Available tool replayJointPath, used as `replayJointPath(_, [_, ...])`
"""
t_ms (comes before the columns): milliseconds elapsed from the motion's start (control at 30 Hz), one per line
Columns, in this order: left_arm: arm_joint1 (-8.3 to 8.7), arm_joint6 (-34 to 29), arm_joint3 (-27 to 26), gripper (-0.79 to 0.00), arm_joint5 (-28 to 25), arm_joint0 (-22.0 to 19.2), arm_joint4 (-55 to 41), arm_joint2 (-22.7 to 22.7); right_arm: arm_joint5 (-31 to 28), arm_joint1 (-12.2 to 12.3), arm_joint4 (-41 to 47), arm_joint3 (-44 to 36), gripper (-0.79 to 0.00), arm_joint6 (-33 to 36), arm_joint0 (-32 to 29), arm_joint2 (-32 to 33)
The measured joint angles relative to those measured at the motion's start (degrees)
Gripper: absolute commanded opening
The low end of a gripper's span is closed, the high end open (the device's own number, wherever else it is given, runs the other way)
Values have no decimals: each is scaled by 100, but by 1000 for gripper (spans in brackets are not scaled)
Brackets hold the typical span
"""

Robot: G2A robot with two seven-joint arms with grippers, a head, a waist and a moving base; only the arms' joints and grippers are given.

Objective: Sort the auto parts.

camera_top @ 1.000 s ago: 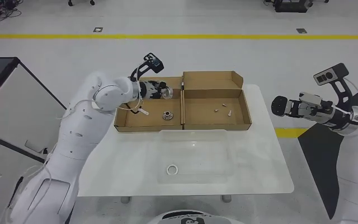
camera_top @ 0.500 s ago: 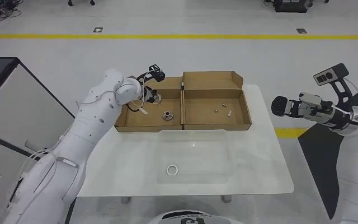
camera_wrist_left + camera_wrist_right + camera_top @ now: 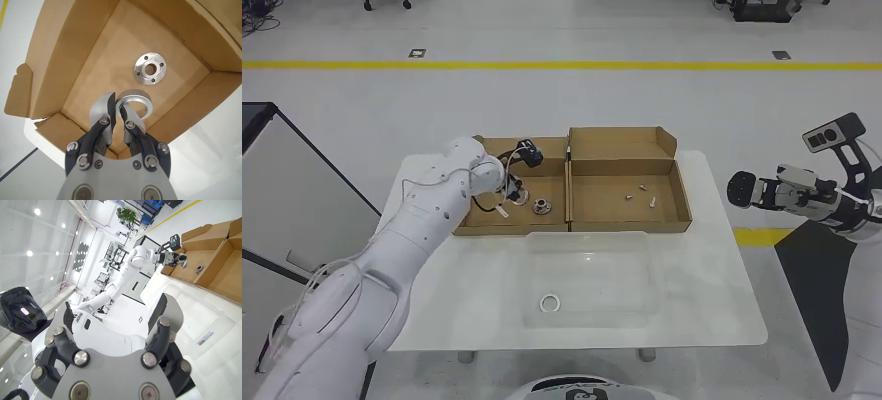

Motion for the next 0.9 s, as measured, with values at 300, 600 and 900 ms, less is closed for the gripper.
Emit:
replayJointPath(300, [-174, 29, 444, -785, -19, -122, 178, 262, 0, 0, 0, 0, 0, 0, 0, 0])
replayJointPath(600, [-345, 94, 808, -785, -75, -180, 165, 430, 0, 0, 0, 0, 0, 0, 0, 0])
replayJointPath(900, [-522, 140, 1193, -785, -140, -264, 77, 547, 0, 0, 0, 0, 0, 0, 0, 0])
